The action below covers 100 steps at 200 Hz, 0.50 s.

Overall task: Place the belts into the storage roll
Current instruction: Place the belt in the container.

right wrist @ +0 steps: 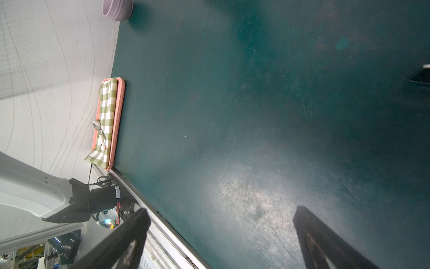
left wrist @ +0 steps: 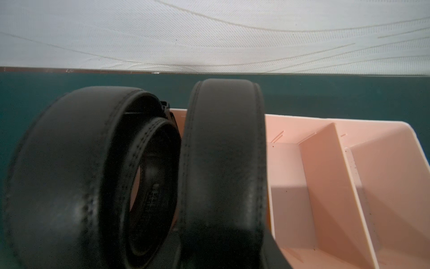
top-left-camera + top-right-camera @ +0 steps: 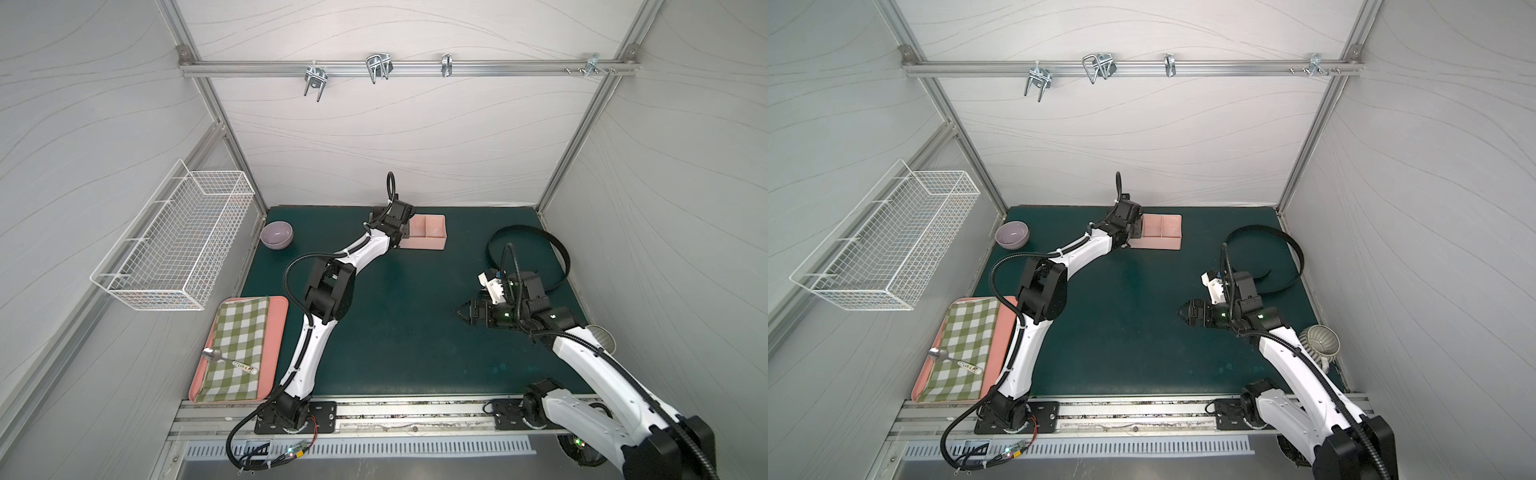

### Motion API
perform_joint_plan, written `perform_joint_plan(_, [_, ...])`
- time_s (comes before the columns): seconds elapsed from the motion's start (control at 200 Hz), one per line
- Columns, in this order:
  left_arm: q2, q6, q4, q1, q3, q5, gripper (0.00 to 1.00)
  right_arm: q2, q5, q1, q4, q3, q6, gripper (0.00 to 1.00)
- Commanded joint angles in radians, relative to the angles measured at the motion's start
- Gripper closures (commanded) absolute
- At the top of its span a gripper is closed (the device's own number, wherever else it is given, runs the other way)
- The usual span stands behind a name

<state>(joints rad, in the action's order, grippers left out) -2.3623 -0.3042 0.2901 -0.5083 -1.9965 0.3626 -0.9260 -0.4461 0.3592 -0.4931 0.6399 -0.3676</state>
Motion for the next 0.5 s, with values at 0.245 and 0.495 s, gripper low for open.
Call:
perform_joint_plan(0.245, [0.06,0.058,0.069,-0.006,-0.176,0.035,0.05,0.007,0.005,-0.009,0.006,-0.003,0.015,0.01])
perform_joint_plan(0.495, [0.189,0.051,0.106,-0.006,-0.188,0.009,0.01,-0.04,0.09,-0.017,-0.024,0.033,-0.027,0.01])
